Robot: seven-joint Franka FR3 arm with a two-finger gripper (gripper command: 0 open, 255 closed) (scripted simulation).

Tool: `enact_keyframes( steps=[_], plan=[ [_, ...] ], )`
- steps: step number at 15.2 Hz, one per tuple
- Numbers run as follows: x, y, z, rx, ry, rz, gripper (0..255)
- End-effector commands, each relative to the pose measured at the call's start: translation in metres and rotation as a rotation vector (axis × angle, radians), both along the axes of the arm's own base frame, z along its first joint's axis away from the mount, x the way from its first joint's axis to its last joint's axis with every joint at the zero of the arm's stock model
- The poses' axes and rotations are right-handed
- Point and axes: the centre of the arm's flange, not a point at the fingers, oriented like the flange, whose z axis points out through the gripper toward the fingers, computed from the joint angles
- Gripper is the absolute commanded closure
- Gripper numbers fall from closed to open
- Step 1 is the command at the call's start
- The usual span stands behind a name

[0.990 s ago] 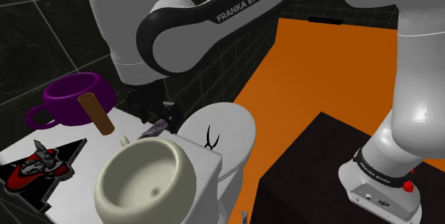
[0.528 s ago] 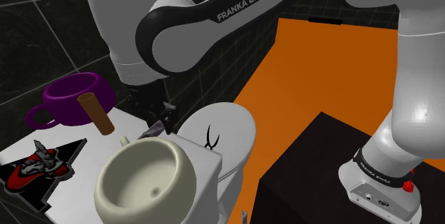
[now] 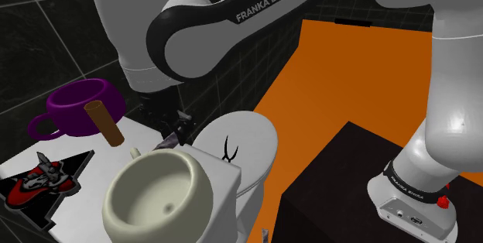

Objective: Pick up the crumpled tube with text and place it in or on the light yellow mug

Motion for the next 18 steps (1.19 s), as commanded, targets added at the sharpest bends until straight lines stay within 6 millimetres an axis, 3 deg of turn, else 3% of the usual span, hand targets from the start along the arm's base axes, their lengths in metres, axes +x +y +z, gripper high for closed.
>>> enact_keyframes(
  steps=[1, 18],
  plan=[
    [0.005, -0.001, 0.001, 0.013, -0.004, -0.003, 255],
    [0.005, -0.001, 0.091, 0.013, -0.004, -0.003, 255]
  ],
)
